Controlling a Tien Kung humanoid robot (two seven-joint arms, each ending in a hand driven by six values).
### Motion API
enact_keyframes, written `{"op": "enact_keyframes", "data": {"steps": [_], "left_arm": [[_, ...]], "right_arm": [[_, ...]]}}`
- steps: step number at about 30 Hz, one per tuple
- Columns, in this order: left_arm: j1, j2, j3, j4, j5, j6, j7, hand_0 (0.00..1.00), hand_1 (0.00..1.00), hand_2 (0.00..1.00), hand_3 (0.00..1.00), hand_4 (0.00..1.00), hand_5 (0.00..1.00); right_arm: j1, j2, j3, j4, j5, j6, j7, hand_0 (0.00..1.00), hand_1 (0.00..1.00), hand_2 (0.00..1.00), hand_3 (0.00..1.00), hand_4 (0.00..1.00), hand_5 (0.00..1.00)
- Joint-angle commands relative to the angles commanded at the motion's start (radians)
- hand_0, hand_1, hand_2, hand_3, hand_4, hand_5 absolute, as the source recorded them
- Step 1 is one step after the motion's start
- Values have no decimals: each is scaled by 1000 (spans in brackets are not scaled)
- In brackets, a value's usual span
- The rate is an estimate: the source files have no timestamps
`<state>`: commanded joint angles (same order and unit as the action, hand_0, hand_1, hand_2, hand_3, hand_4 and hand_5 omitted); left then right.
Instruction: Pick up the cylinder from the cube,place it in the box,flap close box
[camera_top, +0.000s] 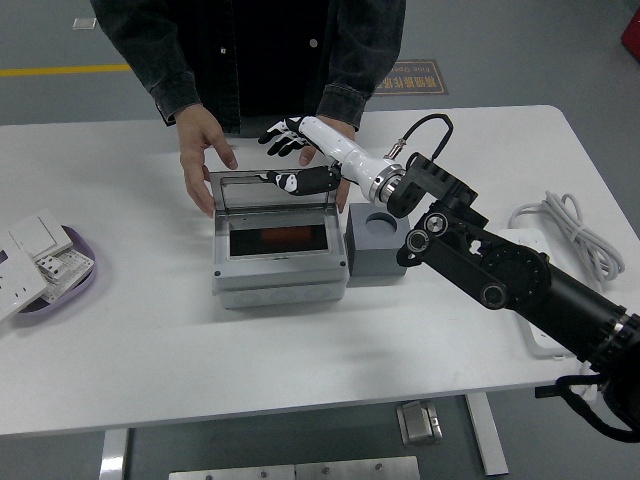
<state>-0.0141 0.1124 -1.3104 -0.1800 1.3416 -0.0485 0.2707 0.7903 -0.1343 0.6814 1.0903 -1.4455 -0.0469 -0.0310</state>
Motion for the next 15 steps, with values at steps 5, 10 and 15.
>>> {"op": "enact_keyframes", "data": {"steps": [5, 10, 15], "left_arm": [[1, -1, 2, 0, -6, 2, -1, 605, 582, 556, 598, 663, 277], [2, -1, 5, 0, -12, 3, -4, 605, 582, 556, 598, 662, 277], [3, -1, 10, 0, -19, 4, -6, 605, 582, 556, 598, 663, 276]], "right_arm": [[-23, -48, -29, 86, -20, -2, -26, 765, 657, 645, 702, 674, 113], [-55, -94, -50, 182, -49, -19, -69, 753, 653, 645, 701, 673, 112], [-95, -109, -72, 234, 8, -43, -75, 707, 644, 642, 699, 663, 108]]}}
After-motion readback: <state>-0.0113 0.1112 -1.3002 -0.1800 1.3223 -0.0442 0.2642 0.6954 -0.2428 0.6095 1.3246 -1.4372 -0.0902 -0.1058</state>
